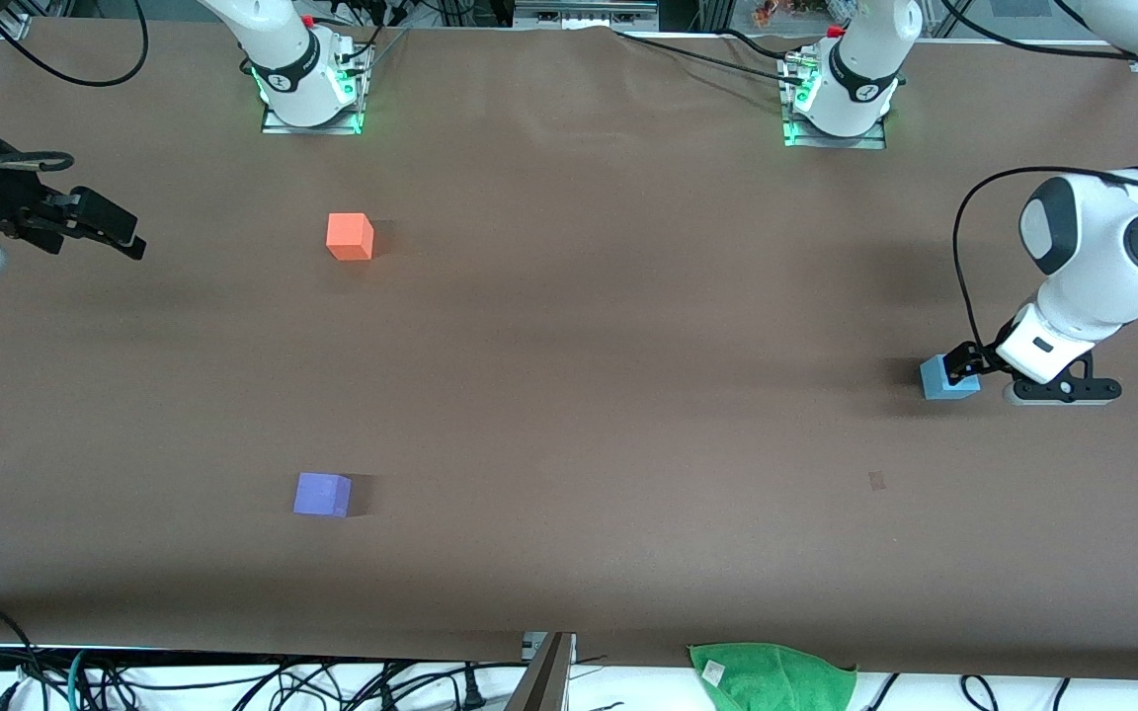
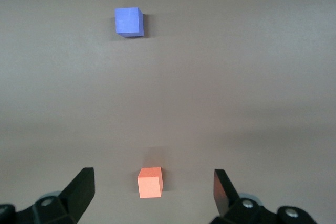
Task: Place blue block between orange and purple blocks
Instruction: 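Lower the left gripper onto the light-blue cube, then close the left gripper on the light-blue cube, then carry the blue cube toward the table middle while the right gripper approaches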
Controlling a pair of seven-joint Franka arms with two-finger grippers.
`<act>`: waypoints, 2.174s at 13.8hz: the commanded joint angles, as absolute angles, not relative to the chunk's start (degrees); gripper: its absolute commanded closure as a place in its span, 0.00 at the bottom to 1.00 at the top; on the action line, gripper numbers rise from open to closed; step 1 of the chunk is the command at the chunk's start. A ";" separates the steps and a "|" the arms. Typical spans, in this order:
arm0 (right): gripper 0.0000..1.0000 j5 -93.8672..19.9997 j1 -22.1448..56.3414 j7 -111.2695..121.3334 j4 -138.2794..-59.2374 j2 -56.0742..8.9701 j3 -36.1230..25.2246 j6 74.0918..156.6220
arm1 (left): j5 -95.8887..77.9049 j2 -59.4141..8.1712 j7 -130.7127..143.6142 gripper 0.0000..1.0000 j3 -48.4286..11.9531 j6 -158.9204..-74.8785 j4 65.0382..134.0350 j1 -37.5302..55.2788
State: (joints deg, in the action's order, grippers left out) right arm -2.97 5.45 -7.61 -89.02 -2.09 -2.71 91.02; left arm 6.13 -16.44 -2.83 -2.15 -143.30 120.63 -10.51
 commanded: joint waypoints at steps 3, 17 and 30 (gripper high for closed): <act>0.00 -3.78 5.19 -6.59 -87.98 -2.20 -2.64 90.79 | 7.12 -20.12 -4.31 0.00 -2.46 -145.37 121.90 -11.34; 0.00 -3.78 5.19 -6.59 -87.98 -2.28 -2.64 90.79 | 7.21 -26.46 -4.75 0.57 -2.46 -146.69 121.12 -12.92; 0.00 -3.95 5.01 -6.50 -87.89 -2.37 -2.81 91.14 | 6.33 -17.40 4.46 0.81 -24.23 -105.64 102.13 -11.34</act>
State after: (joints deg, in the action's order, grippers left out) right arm -2.97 5.42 -7.61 -88.98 -2.09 -2.83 91.21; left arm 6.13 -15.52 0.60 -19.81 -107.69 104.55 -11.78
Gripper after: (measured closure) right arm 0.000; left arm 0.436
